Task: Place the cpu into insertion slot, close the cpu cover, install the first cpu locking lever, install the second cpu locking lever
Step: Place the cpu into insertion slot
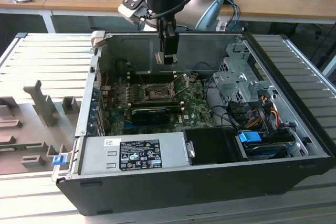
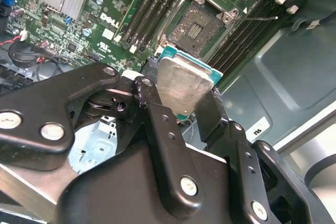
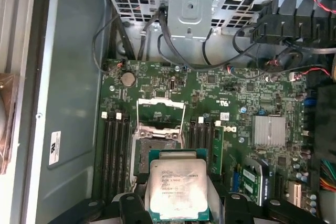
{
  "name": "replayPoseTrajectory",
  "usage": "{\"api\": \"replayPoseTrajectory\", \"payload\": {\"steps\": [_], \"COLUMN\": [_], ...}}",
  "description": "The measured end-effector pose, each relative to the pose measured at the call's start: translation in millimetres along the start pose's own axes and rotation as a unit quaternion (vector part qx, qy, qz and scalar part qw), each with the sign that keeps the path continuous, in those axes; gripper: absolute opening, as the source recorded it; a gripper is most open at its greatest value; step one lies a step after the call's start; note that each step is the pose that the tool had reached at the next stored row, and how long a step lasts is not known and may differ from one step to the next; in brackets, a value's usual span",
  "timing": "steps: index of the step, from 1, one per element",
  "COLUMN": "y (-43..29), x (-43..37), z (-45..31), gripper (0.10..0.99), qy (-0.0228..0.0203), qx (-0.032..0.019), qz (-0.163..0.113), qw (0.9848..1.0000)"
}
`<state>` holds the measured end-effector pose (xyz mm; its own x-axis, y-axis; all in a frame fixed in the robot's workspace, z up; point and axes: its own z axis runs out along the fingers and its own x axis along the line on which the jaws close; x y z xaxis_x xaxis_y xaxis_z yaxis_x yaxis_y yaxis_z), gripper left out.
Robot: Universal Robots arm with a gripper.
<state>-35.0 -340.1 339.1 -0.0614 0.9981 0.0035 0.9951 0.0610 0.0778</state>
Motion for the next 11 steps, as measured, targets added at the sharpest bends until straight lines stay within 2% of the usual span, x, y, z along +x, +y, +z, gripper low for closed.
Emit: {"api": "replayPoseTrajectory", "payload": {"steps": [5,11], "y": [-1.0,-1.7], "x": [-0.1,-0.1], "z": [11.8,21.8], "gripper": [0.529,0.529], "qy": [-0.0001,-0.0002], "qx": [-0.0003,-0.0003], "qz": [0.000,0.001], "qw": [1.0000,1.0000]}}
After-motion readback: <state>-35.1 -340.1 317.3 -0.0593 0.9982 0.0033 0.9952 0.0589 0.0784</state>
